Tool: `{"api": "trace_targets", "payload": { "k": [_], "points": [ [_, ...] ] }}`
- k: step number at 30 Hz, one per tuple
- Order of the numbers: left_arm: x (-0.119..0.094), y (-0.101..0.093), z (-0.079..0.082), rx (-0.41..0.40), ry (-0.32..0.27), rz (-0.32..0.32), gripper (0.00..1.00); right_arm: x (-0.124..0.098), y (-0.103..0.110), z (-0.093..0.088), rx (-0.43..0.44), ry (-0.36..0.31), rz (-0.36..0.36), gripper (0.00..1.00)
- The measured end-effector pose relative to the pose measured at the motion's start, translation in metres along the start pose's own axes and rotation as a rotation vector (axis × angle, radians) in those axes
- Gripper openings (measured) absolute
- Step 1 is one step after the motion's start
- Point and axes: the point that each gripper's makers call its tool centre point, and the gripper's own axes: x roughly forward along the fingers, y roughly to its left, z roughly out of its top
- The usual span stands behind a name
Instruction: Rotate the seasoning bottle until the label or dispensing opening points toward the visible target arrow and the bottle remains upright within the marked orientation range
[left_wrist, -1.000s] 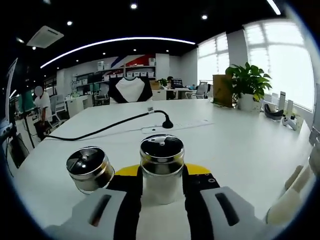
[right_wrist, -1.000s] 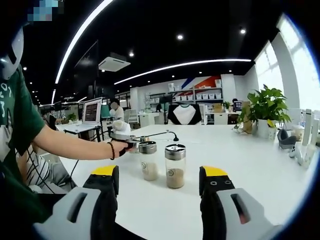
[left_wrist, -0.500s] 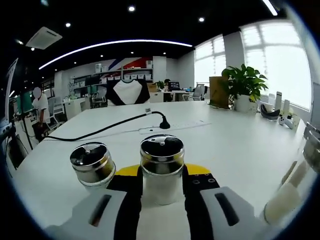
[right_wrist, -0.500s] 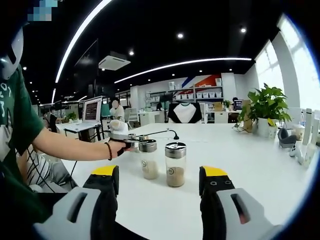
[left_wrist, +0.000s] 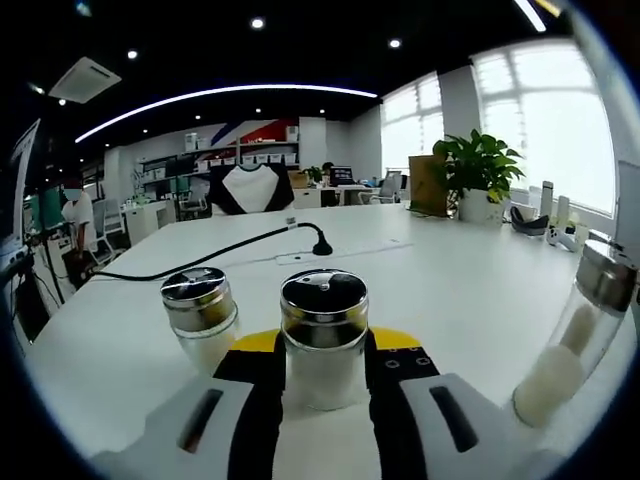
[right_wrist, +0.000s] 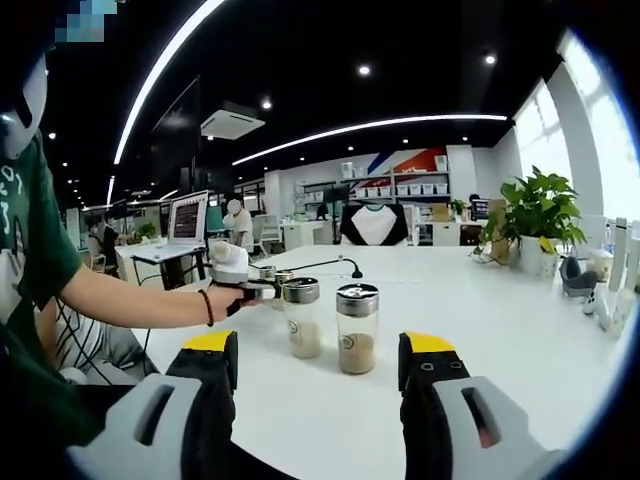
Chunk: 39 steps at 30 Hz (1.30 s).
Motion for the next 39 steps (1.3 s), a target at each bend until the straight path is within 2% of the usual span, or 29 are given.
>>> {"api": "trace_targets", "payload": {
  "k": [6,13,19,23,39],
  "points": [
    [-0.008,-0.007,-0.005,0.013,0.0,-0.008,0.32,0.0,0.003,0.001,-0.005,-0.002,0.004,0.66],
    [-0.017,-0.006,-0.013,0.011,0.0,-0.013,0.32,0.0,0.002,0.0,-0.008,0.002,0.002,0.66],
    [-0.038,-0.01,-0.017,0.016,-0.008,-0.023,0.32,-0.001,0.002,0.002,-0.054,0.013,-0.006,0.66],
    [-0.047,-0.013,-0.02,-0.013,-0.017,-0.035,0.32,0.001,0.005,0.001,-0.053,0.016,0.004,0.66],
    [-0.087,-0.038,-0.027,-0.008,-0.044,-0.069,0.32,0.006,0.008,-0.003,-0.07,0.057,0.013,0.66]
  ]
}}
